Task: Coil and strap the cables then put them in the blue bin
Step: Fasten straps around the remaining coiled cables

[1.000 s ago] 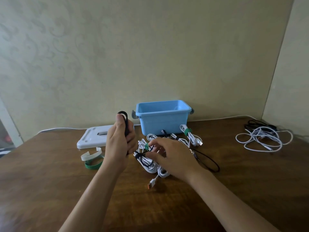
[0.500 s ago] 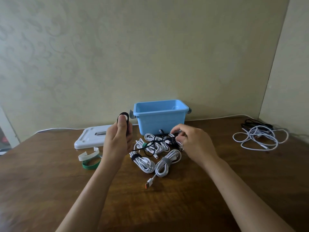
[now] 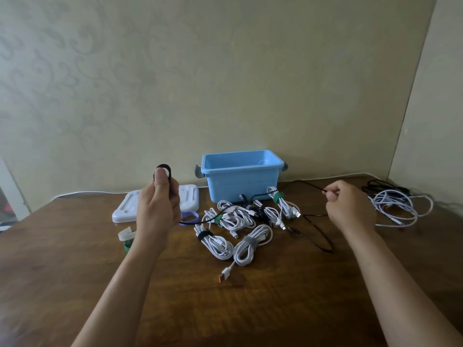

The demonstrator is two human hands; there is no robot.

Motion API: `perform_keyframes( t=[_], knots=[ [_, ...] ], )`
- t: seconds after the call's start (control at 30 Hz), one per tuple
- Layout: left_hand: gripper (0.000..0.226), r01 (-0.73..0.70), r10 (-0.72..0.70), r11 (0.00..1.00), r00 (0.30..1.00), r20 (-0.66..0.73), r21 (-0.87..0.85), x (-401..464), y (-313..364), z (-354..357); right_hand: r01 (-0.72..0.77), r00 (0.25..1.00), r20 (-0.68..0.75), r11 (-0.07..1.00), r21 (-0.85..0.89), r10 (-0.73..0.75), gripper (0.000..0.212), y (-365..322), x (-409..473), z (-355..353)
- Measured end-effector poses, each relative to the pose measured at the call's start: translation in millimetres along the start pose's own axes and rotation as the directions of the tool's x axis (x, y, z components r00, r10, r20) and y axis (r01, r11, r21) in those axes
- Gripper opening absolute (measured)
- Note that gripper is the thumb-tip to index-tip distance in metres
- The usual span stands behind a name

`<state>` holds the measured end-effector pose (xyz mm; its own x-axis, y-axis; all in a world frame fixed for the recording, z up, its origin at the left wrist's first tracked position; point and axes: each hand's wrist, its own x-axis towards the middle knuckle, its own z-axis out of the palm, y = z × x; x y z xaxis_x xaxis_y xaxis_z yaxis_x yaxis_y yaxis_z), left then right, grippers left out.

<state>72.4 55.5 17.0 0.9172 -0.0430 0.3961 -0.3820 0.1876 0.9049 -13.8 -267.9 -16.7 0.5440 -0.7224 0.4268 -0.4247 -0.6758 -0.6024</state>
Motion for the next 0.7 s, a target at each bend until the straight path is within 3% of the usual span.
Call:
perform_keyframes(
  t=[0.13, 0.3, 0.37, 0.47, 0.6, 0.7],
  knots=[
    [0.051, 0.011, -0.011, 1.000, 1.000, 0.025, 0.008, -5.9, 0.8, 8.8, 0.108, 0.992, 0.062, 0.993, 0.040, -0.110, 0.017, -6.3, -5.6, 7.6],
    [0.052, 0.025, -0.025, 1.000, 0.995, 0.098, 0.001, -10.7, -4.3, 14.1, 0.294, 0.951, 0.089, 0.955, 0.049, -0.297, 0.040, -41.7, -30.8, 12.9],
    [0.053, 0.045, -0.046, 0.999, 0.990, 0.133, 0.009, -13.1, -6.9, 17.6, 0.438, 0.884, 0.116, 0.889, 0.133, -0.453, 0.037, -60.3, -49.5, 15.0],
    [0.052, 0.069, -0.068, 0.998, 0.978, 0.195, 0.001, -19.5, -7.5, 24.5, 0.569, 0.725, 0.252, 0.763, 0.306, -0.641, 0.034, -84.2, -80.3, 18.3],
    [0.051, 0.078, -0.083, 0.996, 0.965, 0.248, 0.032, -27.1, -6.8, 32.5, 0.628, 0.532, 0.389, 0.659, 0.415, -0.752, 0.034, -96.7, -102.5, 34.3],
    [0.053, 0.086, -0.098, 0.995, 0.957, 0.272, 0.055, -27.5, -6.2, 33.4, 0.652, 0.484, 0.450, 0.652, 0.388, -0.751, 0.025, -92.8, -101.0, 40.5]
  ],
)
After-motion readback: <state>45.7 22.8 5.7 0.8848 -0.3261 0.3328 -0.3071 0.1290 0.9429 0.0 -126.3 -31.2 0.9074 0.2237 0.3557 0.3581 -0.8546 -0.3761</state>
